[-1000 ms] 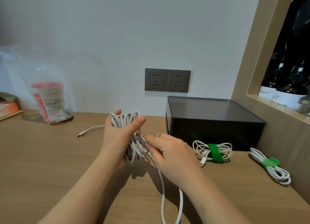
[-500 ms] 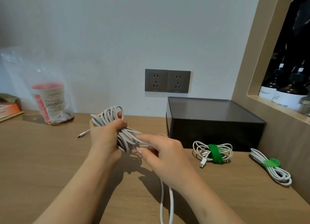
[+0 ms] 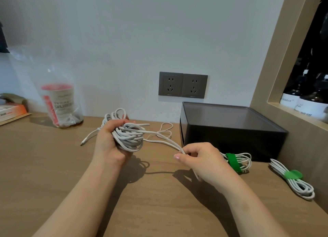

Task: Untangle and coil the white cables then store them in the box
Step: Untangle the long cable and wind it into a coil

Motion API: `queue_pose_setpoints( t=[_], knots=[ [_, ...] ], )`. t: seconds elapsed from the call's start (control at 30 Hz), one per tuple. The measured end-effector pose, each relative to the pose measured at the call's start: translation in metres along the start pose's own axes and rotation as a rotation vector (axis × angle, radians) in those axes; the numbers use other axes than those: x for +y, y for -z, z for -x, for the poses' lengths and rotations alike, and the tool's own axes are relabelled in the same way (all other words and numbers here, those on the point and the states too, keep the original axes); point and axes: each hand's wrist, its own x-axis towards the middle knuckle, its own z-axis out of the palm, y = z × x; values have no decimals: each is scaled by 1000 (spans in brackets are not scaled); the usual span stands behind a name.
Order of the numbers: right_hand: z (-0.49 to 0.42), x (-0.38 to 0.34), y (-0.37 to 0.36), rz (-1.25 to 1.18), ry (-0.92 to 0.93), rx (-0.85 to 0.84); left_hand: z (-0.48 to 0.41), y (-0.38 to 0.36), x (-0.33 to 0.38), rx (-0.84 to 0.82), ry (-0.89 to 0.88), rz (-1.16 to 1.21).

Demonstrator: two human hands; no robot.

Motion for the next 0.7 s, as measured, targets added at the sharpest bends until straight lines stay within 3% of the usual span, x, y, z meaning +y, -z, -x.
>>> queue_pose_setpoints(
  t=[0.13, 0.3, 0.4, 0.57, 0.7],
  knots=[
    [3, -3, -1, -83, -150, -54, 0, -4, -4, -17, -22, -87],
    [7, -14, 3, -598, -238, 48, 1, -6, -8, 11, -125, -141],
    [10, -22, 8, -863, -239, 52, 2, -5, -6, -9, -297, -267],
    [12, -26, 1, -822, -414, -201, 6, -10, -7, -106, -527, -409],
    [8, -23, -4, -1074, -570, -137, 14, -16, -11, -171, -469, -391]
  ],
)
